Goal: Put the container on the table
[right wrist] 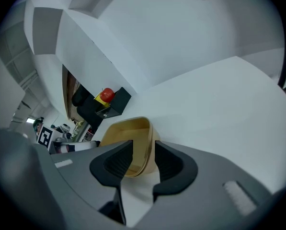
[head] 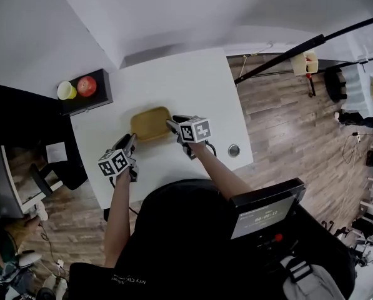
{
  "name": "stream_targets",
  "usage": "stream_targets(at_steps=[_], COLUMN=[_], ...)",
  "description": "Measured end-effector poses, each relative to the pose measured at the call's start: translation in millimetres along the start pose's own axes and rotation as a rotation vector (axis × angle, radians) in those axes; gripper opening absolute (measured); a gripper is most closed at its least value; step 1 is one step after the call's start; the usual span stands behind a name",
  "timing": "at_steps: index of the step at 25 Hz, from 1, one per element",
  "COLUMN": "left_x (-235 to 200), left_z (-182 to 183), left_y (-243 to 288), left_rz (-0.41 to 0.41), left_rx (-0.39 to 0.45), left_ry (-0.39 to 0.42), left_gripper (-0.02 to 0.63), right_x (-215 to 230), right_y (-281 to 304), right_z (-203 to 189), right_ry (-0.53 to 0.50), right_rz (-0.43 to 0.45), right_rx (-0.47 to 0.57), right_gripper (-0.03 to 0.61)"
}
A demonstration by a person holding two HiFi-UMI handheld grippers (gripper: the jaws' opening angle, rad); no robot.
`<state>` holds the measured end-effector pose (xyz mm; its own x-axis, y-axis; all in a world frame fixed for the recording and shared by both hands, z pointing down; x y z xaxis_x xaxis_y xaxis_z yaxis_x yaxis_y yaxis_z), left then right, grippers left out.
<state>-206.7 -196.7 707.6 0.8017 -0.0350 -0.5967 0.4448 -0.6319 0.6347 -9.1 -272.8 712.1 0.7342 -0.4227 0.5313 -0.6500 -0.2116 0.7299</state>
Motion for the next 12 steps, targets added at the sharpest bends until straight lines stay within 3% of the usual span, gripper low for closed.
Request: stream_targets(at_steps=[12], left_x=[27], left_z=[-17], left_y=[-41], left_rz=[0.013], left_rx=[0.101], left_ry=[0.060], left_gripper=[0.137], right_x=[-21], right_y=[-43], right_z=[-5], right_ry=[-0.140], right_rz=[-0.020], right_rx=[0.065], right_gripper=[0.170])
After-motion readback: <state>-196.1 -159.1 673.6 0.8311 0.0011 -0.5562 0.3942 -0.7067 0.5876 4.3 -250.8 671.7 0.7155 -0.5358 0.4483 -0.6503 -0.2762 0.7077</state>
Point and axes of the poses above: the fingertips, and each gripper's own axes: y forward along the fingers, x to its right, z out of its top, the point moved 3 cm from there along -y, backward along the fingers, and after that the axes turned 4 degrees about -x, right-handed, at the moved point
